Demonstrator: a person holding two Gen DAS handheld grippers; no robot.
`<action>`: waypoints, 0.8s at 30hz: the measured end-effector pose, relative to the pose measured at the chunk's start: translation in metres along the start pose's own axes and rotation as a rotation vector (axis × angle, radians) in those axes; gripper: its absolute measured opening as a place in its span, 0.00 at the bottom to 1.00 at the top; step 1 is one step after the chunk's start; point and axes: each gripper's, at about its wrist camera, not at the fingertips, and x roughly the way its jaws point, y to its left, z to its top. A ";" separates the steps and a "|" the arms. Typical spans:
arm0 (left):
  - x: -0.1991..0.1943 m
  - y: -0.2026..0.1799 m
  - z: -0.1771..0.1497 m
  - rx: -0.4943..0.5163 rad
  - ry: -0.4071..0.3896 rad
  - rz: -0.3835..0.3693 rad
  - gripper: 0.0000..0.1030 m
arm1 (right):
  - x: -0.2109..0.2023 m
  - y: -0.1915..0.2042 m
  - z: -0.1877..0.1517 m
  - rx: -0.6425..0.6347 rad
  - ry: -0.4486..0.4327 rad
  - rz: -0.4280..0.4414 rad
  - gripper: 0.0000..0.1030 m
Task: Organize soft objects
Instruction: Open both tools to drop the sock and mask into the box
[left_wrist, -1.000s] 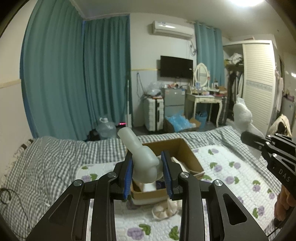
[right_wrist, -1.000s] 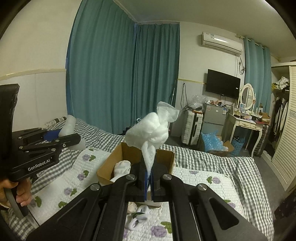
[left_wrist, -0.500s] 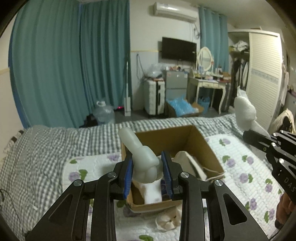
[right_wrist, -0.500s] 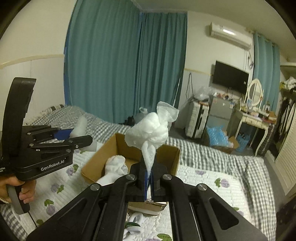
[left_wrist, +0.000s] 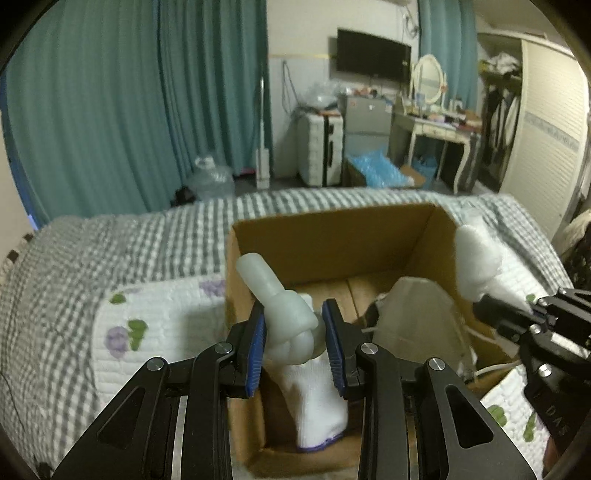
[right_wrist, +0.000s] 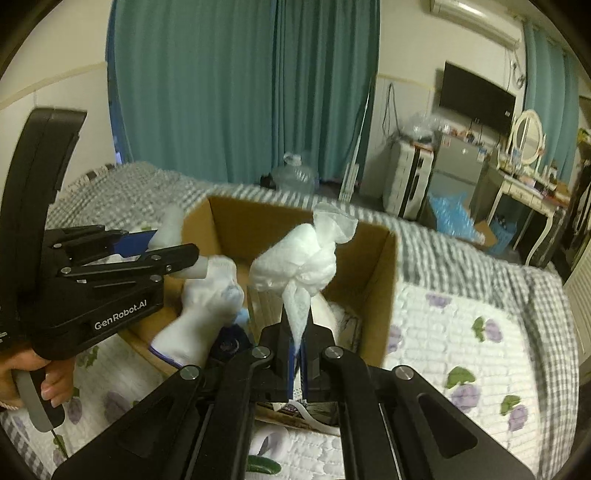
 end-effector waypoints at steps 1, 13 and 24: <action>0.005 -0.001 -0.001 0.000 0.014 0.000 0.29 | 0.005 0.000 -0.002 0.000 0.012 -0.003 0.02; 0.029 -0.013 -0.015 0.061 0.057 0.036 0.37 | 0.036 -0.002 -0.014 0.006 0.076 -0.026 0.02; 0.009 -0.003 -0.005 -0.010 -0.008 0.015 0.66 | 0.005 -0.007 -0.013 0.015 0.001 -0.046 0.47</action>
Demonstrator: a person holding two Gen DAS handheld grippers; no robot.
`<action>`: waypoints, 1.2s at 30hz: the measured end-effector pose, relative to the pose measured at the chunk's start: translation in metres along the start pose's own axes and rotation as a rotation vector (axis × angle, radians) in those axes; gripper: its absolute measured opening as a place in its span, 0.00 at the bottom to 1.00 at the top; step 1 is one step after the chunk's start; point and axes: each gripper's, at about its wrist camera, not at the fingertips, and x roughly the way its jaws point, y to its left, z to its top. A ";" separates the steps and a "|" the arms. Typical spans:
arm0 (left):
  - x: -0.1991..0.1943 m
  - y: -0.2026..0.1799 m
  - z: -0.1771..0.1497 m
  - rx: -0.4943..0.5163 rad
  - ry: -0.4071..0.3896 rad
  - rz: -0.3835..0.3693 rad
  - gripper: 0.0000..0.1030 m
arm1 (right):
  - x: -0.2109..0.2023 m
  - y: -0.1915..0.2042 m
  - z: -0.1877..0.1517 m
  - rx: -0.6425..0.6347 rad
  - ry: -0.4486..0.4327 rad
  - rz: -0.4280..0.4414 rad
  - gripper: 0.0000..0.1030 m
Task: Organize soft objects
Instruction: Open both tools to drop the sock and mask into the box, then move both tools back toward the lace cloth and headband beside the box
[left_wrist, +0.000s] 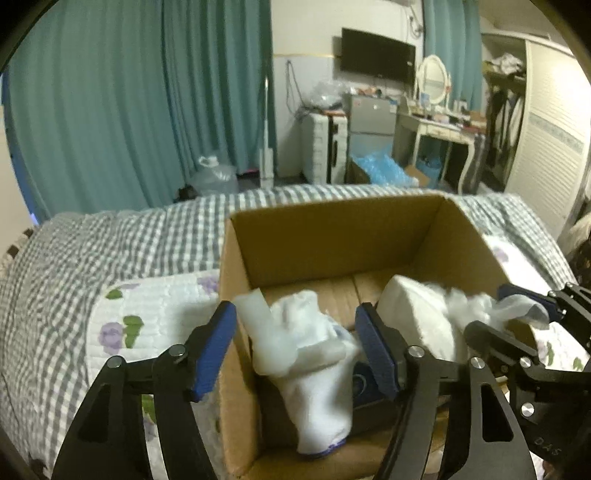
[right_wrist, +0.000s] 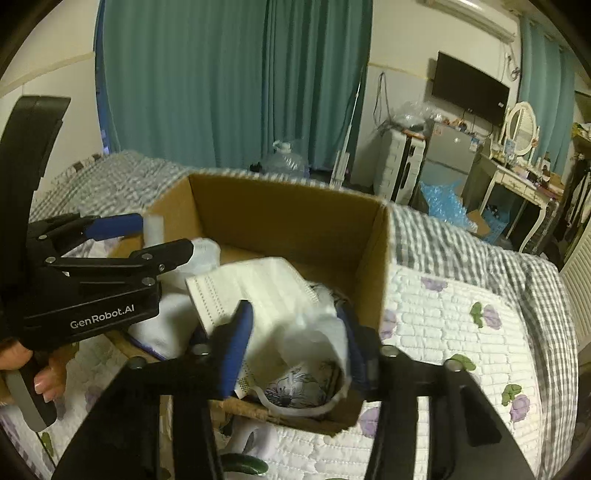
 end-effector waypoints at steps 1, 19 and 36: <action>-0.003 0.001 0.001 -0.001 -0.010 0.002 0.66 | -0.002 0.000 0.001 -0.001 -0.005 -0.002 0.48; -0.087 0.030 0.026 -0.124 -0.150 -0.010 0.67 | -0.099 0.014 0.025 -0.047 -0.228 -0.034 0.79; -0.111 0.037 0.016 -0.095 -0.284 0.128 0.92 | -0.010 -0.009 0.000 0.098 0.175 0.191 0.82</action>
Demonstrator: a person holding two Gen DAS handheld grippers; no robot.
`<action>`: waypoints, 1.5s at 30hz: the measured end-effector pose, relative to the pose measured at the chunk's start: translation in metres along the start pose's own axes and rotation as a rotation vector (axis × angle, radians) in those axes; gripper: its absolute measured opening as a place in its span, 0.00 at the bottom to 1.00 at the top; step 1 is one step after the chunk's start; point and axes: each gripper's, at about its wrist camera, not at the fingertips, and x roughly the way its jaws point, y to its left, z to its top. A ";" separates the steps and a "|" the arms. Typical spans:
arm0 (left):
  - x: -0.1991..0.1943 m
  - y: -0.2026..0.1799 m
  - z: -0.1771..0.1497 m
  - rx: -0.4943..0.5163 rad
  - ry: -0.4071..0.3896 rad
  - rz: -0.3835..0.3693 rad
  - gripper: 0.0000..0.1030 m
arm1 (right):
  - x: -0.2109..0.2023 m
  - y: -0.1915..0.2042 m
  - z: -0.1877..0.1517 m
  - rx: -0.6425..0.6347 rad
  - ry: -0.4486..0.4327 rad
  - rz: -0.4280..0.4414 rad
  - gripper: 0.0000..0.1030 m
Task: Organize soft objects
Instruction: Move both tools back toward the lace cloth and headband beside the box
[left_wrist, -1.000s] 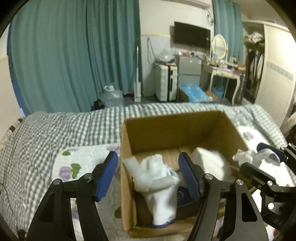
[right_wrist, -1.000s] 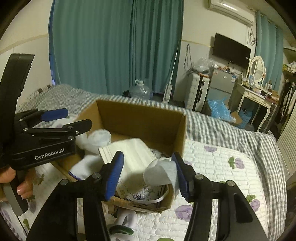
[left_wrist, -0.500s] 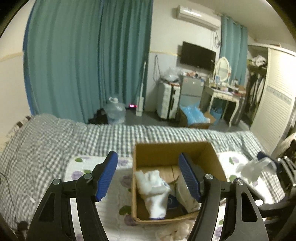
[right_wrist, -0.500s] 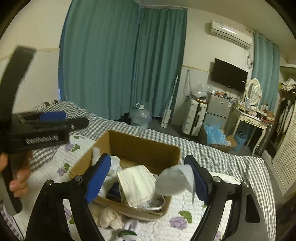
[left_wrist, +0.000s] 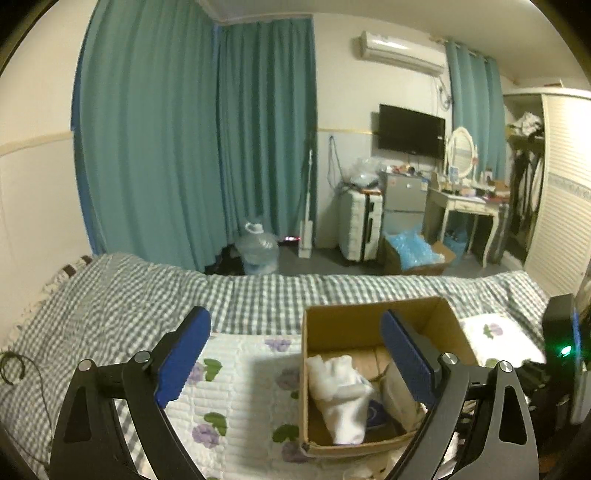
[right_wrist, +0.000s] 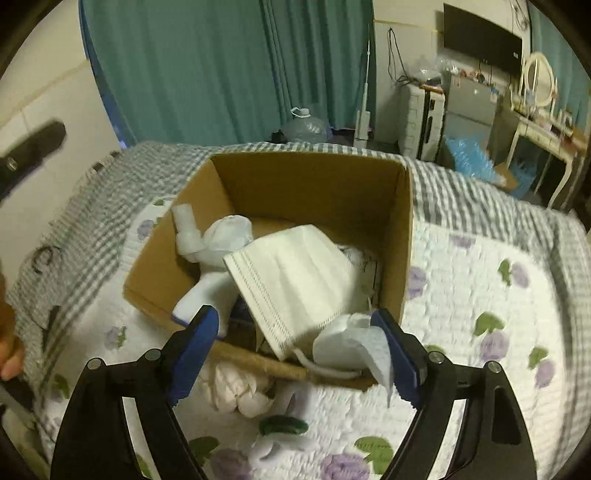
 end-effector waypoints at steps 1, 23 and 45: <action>0.001 0.000 -0.003 0.002 0.002 0.004 0.92 | 0.000 -0.002 -0.001 -0.004 0.002 0.011 0.82; -0.005 0.002 -0.023 0.008 0.036 0.004 0.92 | -0.089 0.037 -0.006 -0.247 -0.312 -0.079 0.93; -0.026 -0.011 -0.091 0.042 0.097 -0.051 0.92 | -0.098 0.039 -0.096 -0.082 -0.316 -0.163 0.99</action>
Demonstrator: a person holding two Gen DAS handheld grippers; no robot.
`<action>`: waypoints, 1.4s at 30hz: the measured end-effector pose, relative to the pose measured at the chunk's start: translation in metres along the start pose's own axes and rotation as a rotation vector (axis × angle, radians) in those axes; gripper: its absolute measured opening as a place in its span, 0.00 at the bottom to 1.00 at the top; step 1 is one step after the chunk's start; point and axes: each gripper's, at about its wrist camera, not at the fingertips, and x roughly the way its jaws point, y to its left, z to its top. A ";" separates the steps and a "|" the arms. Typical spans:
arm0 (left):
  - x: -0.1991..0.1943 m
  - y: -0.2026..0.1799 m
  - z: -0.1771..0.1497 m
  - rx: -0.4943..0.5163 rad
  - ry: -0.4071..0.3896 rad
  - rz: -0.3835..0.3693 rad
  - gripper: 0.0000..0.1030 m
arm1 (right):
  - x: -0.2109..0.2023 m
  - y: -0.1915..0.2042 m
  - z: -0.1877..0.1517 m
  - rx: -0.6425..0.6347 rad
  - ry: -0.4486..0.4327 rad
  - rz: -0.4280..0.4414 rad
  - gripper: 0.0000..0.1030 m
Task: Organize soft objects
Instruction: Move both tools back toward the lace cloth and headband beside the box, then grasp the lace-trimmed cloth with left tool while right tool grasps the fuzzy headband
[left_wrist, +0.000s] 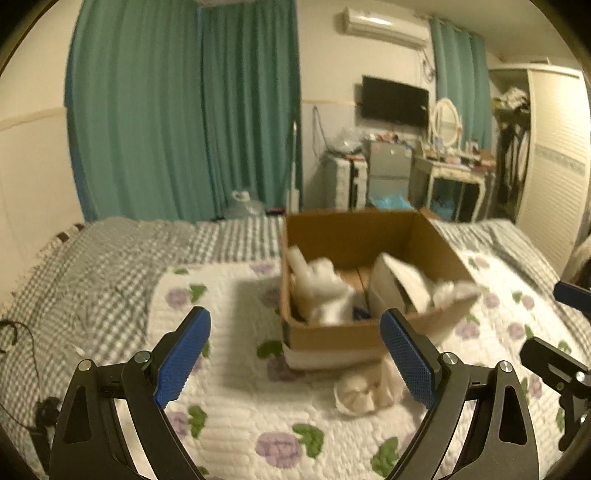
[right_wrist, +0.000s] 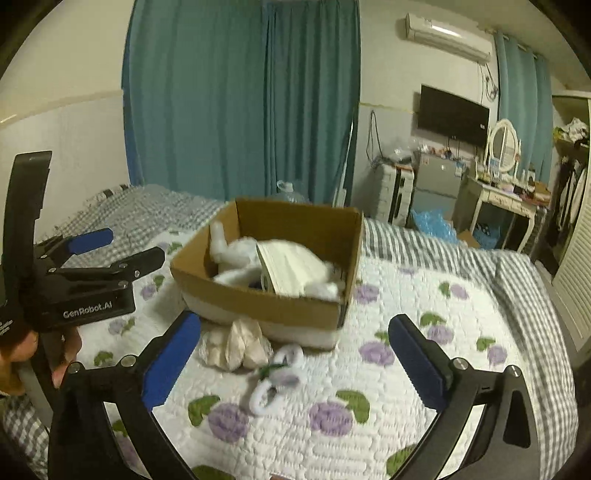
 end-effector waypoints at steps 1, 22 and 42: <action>0.002 -0.002 -0.003 0.002 0.010 -0.007 0.92 | 0.005 -0.001 -0.004 -0.002 0.018 0.007 0.99; 0.082 -0.026 -0.064 0.135 0.274 -0.126 0.92 | 0.124 -0.008 -0.073 0.045 0.318 0.143 0.40; 0.112 -0.070 -0.077 0.169 0.350 -0.228 0.67 | 0.098 -0.024 -0.078 0.038 0.280 0.042 0.28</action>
